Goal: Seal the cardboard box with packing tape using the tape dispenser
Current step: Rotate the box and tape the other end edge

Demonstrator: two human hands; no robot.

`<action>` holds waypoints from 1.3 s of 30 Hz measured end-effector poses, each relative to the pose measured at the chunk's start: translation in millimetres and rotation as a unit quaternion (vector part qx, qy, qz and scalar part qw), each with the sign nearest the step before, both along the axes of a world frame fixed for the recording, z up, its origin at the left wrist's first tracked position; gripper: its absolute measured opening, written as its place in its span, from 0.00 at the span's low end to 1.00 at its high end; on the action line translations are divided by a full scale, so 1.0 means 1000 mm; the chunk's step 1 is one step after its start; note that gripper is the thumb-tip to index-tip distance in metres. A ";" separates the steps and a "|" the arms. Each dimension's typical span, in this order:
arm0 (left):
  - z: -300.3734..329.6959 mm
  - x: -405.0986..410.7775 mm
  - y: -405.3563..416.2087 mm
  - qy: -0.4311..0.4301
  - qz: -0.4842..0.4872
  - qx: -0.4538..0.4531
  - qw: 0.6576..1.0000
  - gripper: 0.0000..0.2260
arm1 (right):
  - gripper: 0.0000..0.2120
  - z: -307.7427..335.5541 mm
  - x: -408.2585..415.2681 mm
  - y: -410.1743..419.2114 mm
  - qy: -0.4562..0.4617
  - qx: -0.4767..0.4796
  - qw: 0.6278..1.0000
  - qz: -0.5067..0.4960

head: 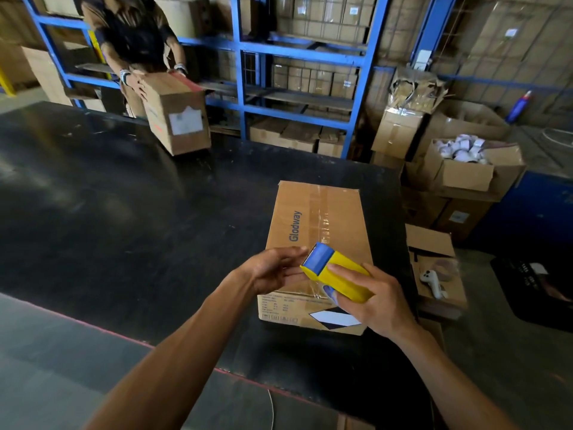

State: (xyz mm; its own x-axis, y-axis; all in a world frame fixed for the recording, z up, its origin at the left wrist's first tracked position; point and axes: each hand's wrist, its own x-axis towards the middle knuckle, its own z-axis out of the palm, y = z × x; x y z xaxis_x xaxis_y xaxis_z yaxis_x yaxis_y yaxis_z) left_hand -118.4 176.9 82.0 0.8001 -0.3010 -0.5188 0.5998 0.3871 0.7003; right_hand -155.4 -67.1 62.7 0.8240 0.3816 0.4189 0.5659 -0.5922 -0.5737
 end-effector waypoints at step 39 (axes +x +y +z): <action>-0.082 -0.038 0.040 -0.120 0.208 0.365 0.899 0.06 | 0.24 -0.008 0.015 0.032 0.037 -0.266 0.962 0.051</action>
